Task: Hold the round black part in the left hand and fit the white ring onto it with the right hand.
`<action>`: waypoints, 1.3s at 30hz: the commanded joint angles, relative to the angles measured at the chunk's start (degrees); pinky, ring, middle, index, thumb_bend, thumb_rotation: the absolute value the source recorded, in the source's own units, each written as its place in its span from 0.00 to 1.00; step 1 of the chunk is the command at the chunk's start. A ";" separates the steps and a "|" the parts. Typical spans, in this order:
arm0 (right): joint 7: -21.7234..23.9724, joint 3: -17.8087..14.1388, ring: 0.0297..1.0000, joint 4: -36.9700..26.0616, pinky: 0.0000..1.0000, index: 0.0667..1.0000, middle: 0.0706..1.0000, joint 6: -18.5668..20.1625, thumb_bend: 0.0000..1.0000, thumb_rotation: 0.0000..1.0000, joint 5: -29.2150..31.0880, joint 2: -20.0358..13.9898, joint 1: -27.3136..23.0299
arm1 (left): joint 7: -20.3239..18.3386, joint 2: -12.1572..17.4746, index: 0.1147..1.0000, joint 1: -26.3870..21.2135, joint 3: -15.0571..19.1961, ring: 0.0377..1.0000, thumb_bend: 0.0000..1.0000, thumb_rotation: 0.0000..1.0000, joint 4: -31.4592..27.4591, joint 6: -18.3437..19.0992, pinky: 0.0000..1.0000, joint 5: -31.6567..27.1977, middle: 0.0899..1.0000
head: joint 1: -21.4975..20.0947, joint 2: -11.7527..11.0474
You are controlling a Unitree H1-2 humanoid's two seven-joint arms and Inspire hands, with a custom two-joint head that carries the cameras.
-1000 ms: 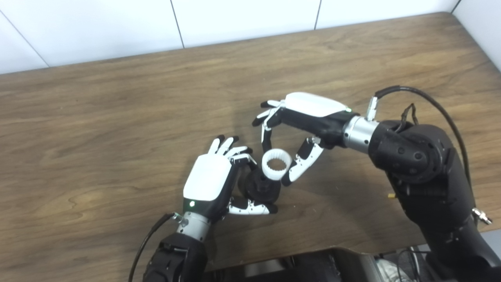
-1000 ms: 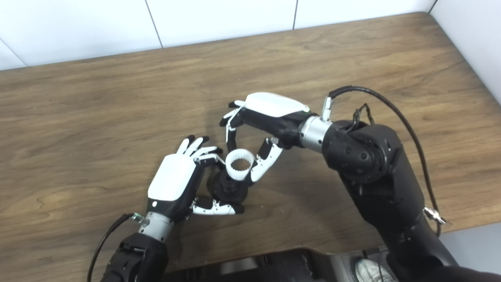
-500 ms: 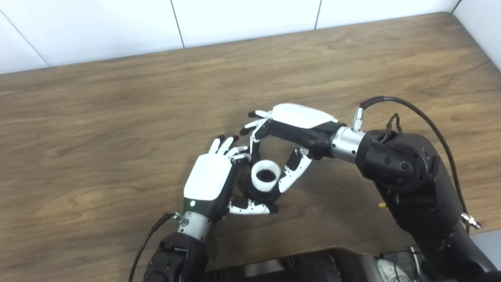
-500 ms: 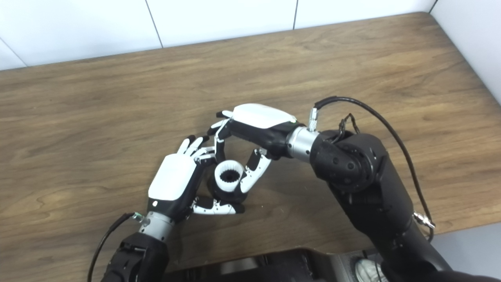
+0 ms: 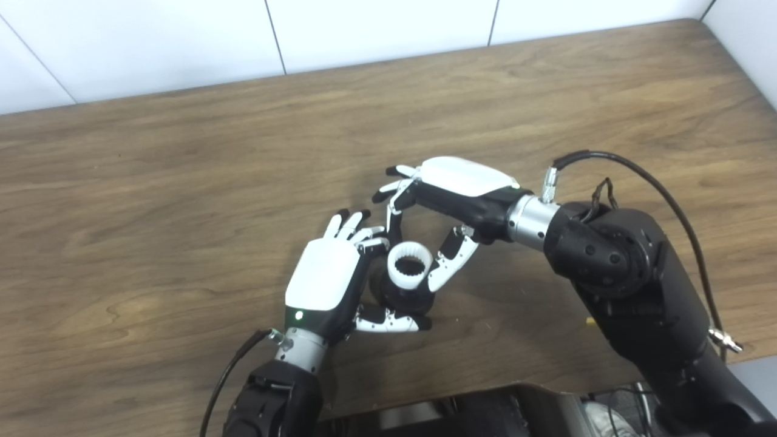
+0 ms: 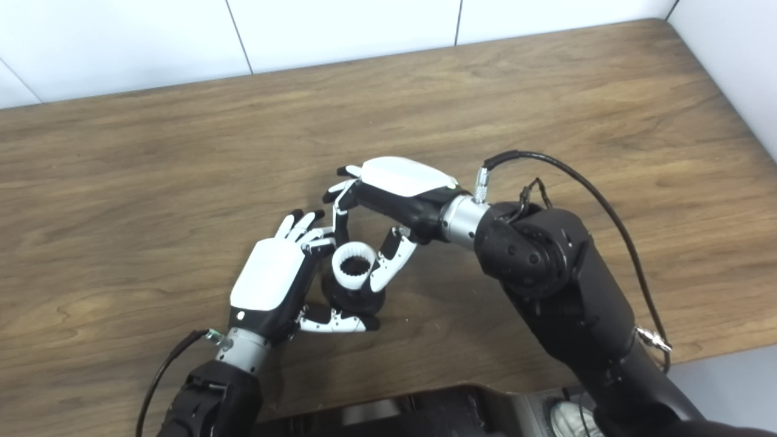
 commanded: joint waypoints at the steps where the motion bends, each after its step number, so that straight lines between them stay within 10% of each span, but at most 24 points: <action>1: -1.71 -0.20 1.00 -0.91 1.00 0.45 0.87 -1.26 0.52 0.13 0.20 -0.34 -1.17 | -2.29 -0.01 0.41 0.68 -0.55 0.95 0.53 0.06 -0.12 0.55 1.00 0.85 0.79 | -0.02 0.04; 39: -3.52 1.96 1.00 0.30 1.00 0.45 0.87 -2.50 0.52 0.13 0.24 -0.97 0.76 | -2.39 -0.65 0.41 0.14 -0.74 0.95 0.53 0.06 -0.33 0.77 1.00 1.15 0.78 | 0.29 0.50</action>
